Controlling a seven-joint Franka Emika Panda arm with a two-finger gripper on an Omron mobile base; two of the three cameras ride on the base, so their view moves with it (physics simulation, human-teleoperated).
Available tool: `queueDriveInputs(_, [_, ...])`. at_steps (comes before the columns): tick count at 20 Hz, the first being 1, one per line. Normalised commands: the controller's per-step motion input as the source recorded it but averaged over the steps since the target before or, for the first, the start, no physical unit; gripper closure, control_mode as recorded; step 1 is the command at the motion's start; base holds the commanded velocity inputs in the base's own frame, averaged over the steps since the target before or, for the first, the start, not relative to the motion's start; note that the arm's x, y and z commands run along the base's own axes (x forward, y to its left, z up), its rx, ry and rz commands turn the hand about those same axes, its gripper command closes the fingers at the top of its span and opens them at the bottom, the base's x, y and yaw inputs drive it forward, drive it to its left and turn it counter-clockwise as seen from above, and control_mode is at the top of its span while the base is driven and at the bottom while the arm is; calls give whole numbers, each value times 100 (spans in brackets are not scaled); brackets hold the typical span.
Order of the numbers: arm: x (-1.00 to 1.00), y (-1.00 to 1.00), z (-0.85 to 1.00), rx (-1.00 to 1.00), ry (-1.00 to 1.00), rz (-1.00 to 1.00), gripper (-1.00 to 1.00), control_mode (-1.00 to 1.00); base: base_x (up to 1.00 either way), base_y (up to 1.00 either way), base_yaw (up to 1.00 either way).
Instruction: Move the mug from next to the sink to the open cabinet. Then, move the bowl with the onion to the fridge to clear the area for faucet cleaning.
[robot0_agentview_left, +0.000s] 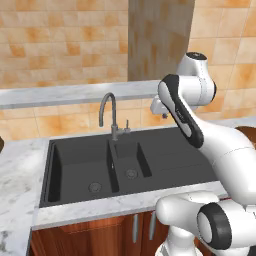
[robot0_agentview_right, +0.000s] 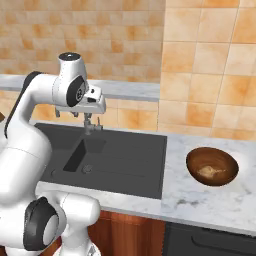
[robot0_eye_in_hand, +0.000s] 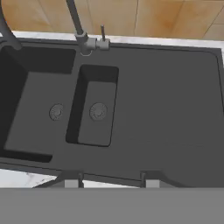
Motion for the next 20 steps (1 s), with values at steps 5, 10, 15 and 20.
queueDriveInputs(5, [-74,-50,-27,10,-7,-8,-100,-100,0,0,0])
queueDriveInputs(10, [-15,-20,-6,8,0,-4,-100,100,-20,-80,-18])
queueDriveInputs(15, [0,0,0,0,0,0,-100,100,-12,-100,-23])
queueDriveInputs(20, [0,-20,-8,5,3,-5,-100,-100,-1,-80,-21])
